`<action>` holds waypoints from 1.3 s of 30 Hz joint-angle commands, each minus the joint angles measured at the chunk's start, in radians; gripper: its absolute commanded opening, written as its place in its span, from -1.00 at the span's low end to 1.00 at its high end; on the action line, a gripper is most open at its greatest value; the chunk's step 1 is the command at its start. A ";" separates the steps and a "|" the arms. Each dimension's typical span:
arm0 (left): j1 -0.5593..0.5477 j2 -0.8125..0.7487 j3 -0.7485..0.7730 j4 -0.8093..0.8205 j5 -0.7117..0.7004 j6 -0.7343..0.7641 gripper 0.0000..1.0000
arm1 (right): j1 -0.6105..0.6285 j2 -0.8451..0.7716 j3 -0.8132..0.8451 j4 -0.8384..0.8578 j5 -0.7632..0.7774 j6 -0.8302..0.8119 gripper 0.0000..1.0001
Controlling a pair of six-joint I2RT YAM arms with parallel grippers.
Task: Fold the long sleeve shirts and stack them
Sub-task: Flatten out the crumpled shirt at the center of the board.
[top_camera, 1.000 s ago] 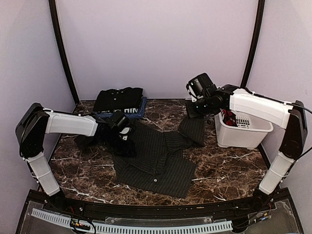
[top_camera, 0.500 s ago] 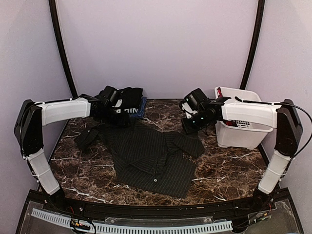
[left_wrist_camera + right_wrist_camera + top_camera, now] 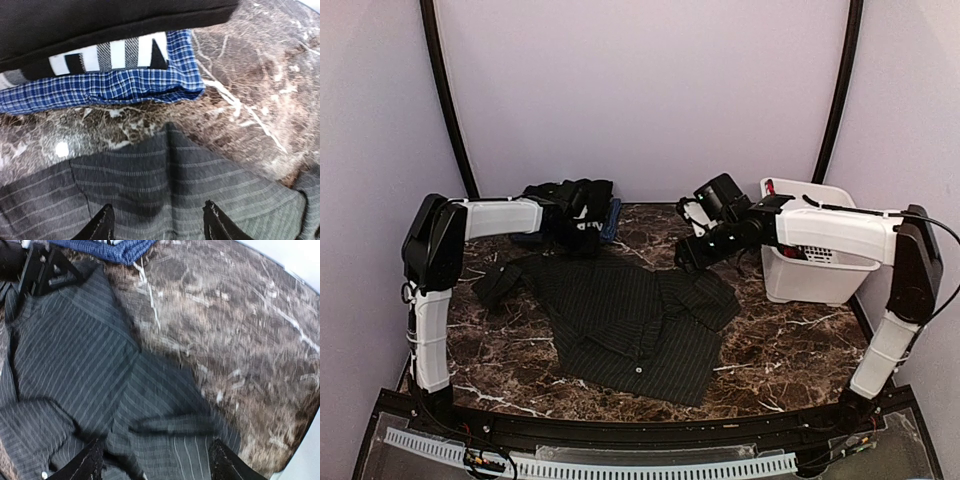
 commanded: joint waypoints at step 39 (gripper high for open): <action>-0.001 -0.009 0.098 -0.066 -0.037 0.024 -1.00 | -0.004 0.427 0.311 0.021 0.032 0.033 -1.00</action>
